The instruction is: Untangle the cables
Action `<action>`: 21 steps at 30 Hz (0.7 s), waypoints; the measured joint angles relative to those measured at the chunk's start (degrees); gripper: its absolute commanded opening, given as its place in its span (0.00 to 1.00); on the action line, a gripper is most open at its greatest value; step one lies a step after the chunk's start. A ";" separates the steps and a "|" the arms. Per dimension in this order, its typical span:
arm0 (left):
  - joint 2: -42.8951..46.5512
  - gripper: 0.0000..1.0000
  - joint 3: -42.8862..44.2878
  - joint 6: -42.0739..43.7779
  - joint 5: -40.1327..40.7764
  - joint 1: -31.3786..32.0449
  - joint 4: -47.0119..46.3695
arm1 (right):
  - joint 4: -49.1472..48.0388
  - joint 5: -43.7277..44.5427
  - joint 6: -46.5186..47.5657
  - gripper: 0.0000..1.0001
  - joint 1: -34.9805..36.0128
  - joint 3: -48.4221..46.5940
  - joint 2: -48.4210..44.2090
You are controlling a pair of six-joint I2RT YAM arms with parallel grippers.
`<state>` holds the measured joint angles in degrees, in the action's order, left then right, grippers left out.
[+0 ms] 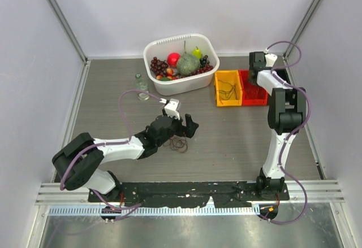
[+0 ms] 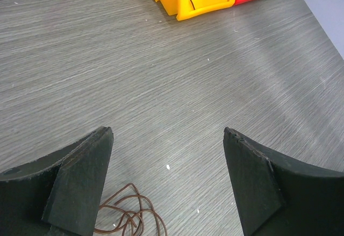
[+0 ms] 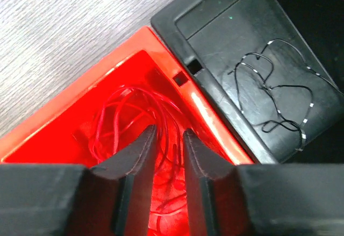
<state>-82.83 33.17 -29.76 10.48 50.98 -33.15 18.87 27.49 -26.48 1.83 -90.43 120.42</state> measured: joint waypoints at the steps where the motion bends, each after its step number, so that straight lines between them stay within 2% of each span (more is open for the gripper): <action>1: -0.04 0.87 0.00 0.00 0.00 0.00 -0.02 | 0.24 -0.42 -0.02 0.44 -0.33 0.17 -0.57; 7: -0.07 0.87 0.00 -0.02 0.02 -0.02 -0.09 | 4.39 -1.25 0.02 0.56 -0.31 3.17 -10.03; 10: 0.04 0.87 -0.33 -0.02 0.31 -0.02 -0.79 | 5.44 -1.36 0.11 0.59 0.59 5.88 -17.97; 13: 1.68 0.85 -2.51 -0.09 2.01 -0.02 -1.55 | 4.96 -1.03 0.33 0.61 3.15 12.44 -27.39; 15: 3.93 0.82 -4.79 -0.48 4.11 -0.02 -2.03 | 4.24 -1.68 0.74 0.61 6.97 17.27 -32.54; 18: 7.56 0.78 -8.39 -2.47 8.66 -0.02 -3.32 | 2.47 -5.57 1.44 0.61 18.29 26.97 -39.65; 21: 9.90 0.73 -11.91 -5.05 12.74 -0.02 -5.07 | 0.26 -10.16 1.95 0.61 29.57 34.73 -42.91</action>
<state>-72.93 21.26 -34.81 23.22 50.96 -38.22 19.14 17.32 -24.53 31.40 -55.70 77.52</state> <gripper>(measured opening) 0.775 0.608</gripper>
